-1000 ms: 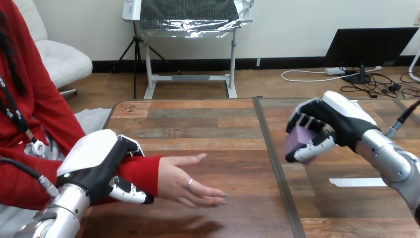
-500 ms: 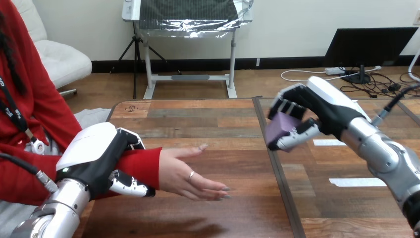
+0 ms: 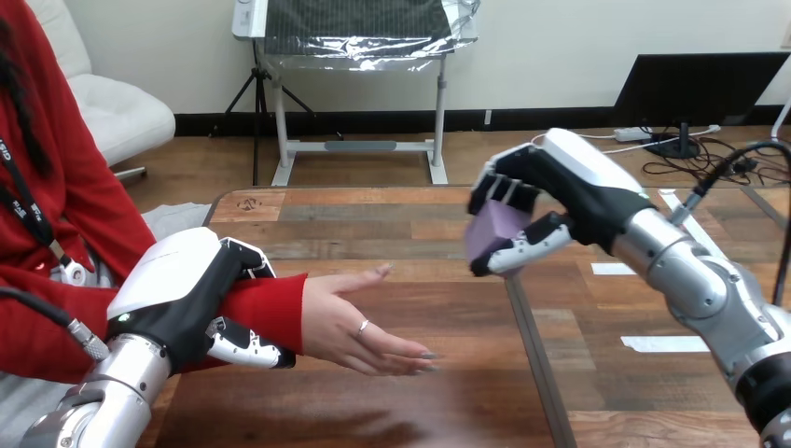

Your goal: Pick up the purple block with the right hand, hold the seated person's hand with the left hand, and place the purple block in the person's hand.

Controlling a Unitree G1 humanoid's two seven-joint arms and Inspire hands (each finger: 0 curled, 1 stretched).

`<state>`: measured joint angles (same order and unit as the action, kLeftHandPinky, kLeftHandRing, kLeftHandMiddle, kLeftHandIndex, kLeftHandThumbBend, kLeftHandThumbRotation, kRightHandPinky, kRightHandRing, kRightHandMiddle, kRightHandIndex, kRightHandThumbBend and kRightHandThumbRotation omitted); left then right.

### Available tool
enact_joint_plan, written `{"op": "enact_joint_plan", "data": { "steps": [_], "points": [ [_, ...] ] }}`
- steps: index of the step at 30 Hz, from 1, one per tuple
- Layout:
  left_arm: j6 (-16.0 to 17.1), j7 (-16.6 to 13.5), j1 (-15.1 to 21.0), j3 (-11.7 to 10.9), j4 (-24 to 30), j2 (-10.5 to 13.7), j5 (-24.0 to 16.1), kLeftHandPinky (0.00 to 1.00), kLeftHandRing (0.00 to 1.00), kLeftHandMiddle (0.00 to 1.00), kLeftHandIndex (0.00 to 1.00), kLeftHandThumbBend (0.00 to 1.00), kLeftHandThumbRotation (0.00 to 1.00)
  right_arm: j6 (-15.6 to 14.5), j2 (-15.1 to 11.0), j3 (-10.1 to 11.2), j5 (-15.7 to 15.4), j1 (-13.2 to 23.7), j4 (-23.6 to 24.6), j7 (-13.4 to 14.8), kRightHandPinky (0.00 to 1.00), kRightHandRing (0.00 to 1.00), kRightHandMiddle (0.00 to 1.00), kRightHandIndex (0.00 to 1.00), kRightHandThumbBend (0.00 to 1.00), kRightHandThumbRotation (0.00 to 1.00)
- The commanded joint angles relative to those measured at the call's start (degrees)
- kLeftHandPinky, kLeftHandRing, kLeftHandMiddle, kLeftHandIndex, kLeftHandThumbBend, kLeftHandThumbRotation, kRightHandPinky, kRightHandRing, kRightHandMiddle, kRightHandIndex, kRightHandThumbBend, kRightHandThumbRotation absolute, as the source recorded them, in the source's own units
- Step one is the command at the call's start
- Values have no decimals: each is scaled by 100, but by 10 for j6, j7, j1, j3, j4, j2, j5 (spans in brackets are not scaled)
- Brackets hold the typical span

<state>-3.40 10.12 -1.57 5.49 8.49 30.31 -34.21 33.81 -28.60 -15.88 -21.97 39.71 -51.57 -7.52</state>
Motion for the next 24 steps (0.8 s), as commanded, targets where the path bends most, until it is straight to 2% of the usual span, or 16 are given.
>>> {"op": "enact_joint_plan", "data": {
  "steps": [1, 6, 15, 24],
  "points": [
    [23, -33, 103, -34, 59, -7, 12, 28, 35, 42, 41, 83, 0, 1, 8, 26, 28, 0, 67, -7, 41, 39, 43, 46, 75, 0],
    [24, -36, 108, -32, 55, -9, 11, 28, 35, 42, 41, 83, 0, 8, 11, 26, 29, -5, 85, -9, 39, 38, 42, 46, 75, 0],
    [25, -38, 120, -31, 46, -15, 16, 28, 35, 42, 41, 82, 0, -8, 22, 27, 36, -15, 130, -22, 37, 37, 42, 45, 75, 0],
    [27, -40, 132, -29, 39, -19, 14, 29, 36, 42, 41, 81, 0, -1, 34, 28, 44, -23, 158, -29, 33, 35, 42, 45, 76, 0]
  ]
}}
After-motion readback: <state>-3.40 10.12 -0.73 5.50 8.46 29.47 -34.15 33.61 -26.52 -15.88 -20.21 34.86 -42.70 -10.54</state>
